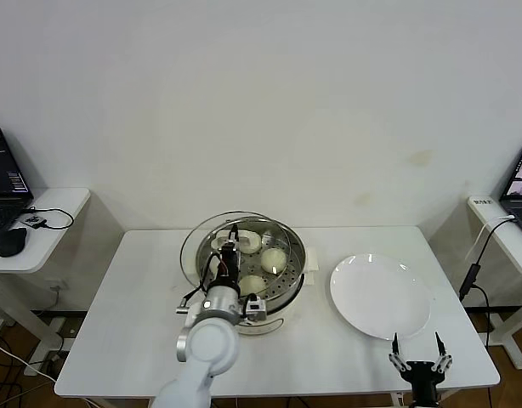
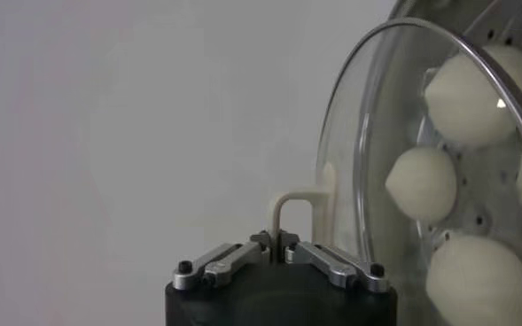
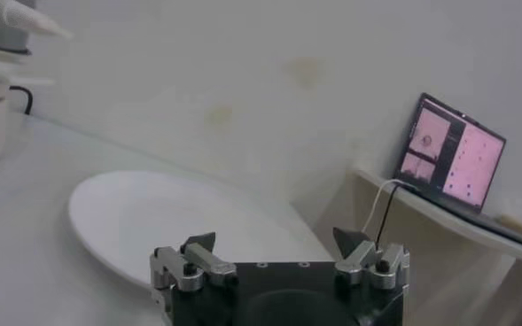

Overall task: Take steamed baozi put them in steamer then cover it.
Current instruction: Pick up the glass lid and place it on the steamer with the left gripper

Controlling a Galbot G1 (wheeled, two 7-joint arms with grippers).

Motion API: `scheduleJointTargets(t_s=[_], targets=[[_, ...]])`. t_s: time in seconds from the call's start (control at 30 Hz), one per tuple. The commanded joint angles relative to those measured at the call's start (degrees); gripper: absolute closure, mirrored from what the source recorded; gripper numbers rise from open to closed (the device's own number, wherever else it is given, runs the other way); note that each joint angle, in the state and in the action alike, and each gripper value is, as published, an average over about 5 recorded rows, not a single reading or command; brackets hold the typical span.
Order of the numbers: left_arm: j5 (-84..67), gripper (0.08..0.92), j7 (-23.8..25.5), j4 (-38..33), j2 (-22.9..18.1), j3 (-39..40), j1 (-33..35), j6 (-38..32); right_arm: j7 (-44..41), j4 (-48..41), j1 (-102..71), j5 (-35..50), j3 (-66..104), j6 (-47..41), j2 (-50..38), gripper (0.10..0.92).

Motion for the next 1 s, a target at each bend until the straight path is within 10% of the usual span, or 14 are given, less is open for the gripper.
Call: scheduleJointTargets(t_s=[0.03, 1.0], targets=[[3.9, 0.877, 0.9, 2.5, -3.0, 1.8, -1.4, 0.0, 0.4, -0.5, 0.0, -1.0, -0.3, 0.1, 0.2, 0.203], [5.8, 0.877, -0.4, 6.3, -6.0, 1.6, -0.5, -1.1, -0.1, -0.7, -0.6, -1.8, -1.5, 0.2, 0.1, 0.203]])
